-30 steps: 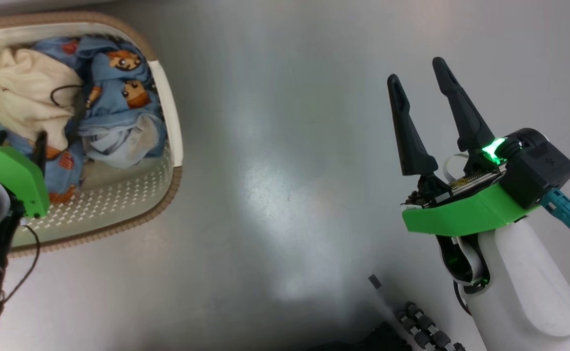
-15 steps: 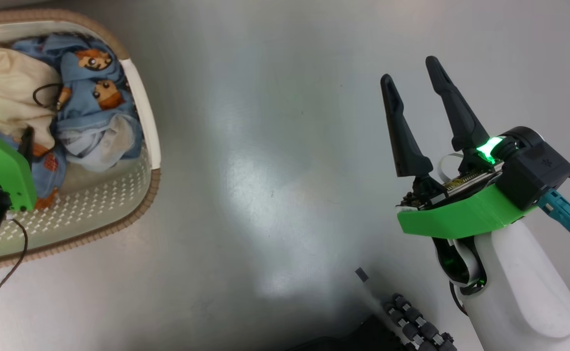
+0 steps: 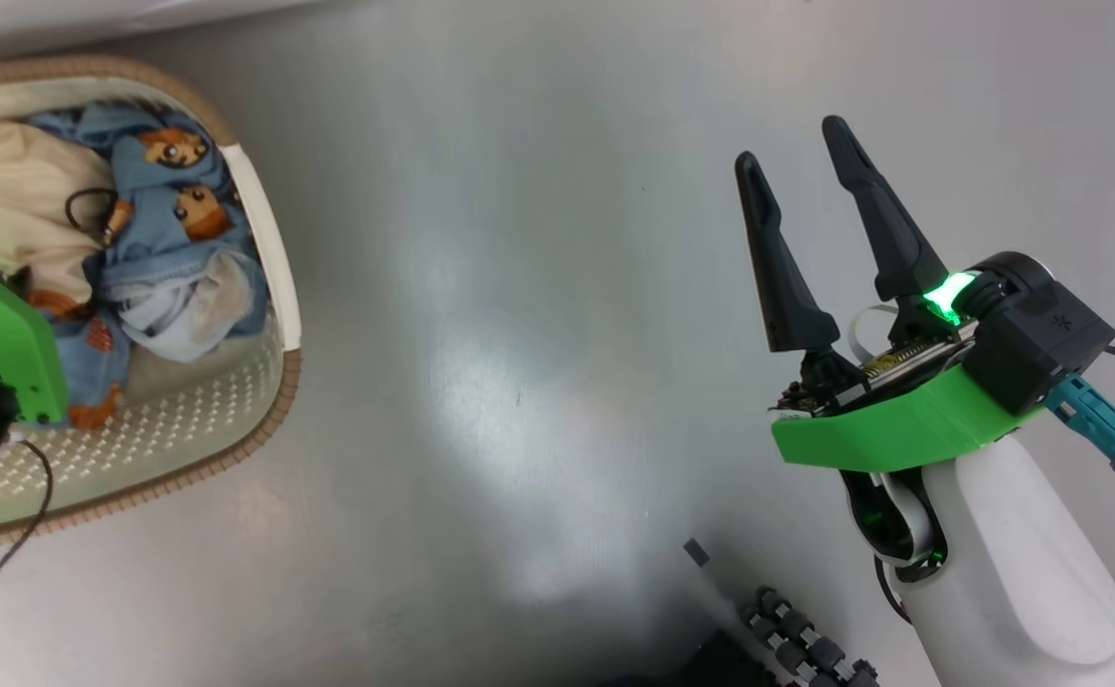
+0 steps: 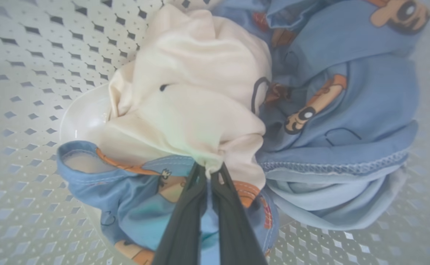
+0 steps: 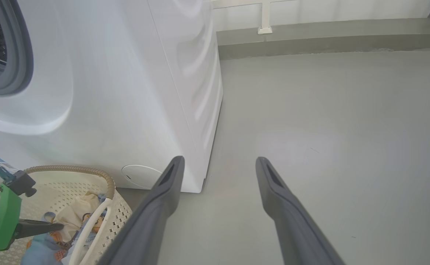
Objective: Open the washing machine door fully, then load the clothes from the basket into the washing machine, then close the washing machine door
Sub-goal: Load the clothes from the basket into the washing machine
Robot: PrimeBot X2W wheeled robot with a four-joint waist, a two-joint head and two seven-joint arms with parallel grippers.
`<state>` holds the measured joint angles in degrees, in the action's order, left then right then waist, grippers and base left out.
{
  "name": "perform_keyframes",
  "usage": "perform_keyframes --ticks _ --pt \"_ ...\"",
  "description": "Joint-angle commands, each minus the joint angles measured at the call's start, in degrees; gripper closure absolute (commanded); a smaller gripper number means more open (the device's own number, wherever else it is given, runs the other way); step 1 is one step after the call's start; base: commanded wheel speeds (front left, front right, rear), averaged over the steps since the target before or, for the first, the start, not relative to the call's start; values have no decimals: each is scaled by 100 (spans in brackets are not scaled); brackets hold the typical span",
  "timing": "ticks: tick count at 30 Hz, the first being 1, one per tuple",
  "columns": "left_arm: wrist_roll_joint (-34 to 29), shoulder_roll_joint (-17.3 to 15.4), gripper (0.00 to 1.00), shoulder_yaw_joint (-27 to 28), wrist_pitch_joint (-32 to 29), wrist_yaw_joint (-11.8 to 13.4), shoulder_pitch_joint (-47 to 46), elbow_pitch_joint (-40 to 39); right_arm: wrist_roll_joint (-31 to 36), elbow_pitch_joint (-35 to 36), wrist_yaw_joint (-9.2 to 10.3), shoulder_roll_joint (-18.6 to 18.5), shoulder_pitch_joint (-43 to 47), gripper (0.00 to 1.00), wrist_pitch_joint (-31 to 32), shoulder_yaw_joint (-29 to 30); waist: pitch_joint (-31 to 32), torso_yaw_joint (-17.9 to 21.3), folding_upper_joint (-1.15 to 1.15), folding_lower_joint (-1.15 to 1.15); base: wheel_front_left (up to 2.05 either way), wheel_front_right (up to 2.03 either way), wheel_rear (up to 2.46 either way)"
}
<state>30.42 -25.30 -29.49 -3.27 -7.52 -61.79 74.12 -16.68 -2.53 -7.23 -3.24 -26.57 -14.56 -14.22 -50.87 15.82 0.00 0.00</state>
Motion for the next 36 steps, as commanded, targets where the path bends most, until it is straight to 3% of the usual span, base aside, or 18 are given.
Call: perform_keyframes --ticks 1,13,23,32,36 --pt "72 -218 100 87 28 5 221 -19 -32 104 -25 35 258 0 -44 -64 96 -6 0 0 0 0 0" --pt "802 128 100 229 856 4 908 -233 58 -78 -25 36 404 0 -44 174 1051 -325 0 0 0 0 0" --pt "1228 388 100 29 1552 4 1455 -559 129 -228 -25 -15 666 0 -44 342 1785 -674 0 0 0 0 0" --pt "1383 460 100 -79 1817 4 1841 -906 74 -310 -25 -158 929 0 -44 436 2375 -874 0 0 0 0 0" --pt "1224 385 100 188 1824 4 2069 -1373 50 -341 -25 -227 1101 0 -44 506 2645 -964 0 0 0 0 0"
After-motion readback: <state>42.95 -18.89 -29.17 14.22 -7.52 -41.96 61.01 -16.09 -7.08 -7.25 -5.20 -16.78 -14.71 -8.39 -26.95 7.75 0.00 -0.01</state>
